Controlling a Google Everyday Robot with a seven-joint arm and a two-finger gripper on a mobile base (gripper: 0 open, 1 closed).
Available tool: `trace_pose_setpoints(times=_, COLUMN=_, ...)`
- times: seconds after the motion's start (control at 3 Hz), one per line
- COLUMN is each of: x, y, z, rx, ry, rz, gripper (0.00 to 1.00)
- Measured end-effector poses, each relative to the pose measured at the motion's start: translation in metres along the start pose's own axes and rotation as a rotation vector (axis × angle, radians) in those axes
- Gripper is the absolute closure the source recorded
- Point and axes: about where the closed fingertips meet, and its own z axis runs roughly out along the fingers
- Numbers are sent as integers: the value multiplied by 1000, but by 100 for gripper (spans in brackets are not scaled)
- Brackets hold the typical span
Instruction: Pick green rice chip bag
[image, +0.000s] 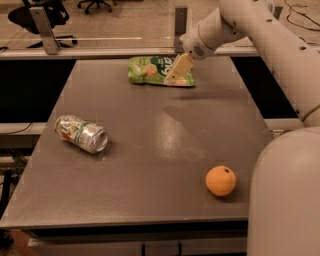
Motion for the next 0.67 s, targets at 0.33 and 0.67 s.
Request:
trace_pose_setpoints(times=0.33, x=9, y=-9, z=36, rx=-23, ry=-29, rz=118, gripper=0)
trace_pose_setpoints(times=0.67, x=13, y=-9, z=62, rx=-49, ry=-34, rz=180, gripper=17)
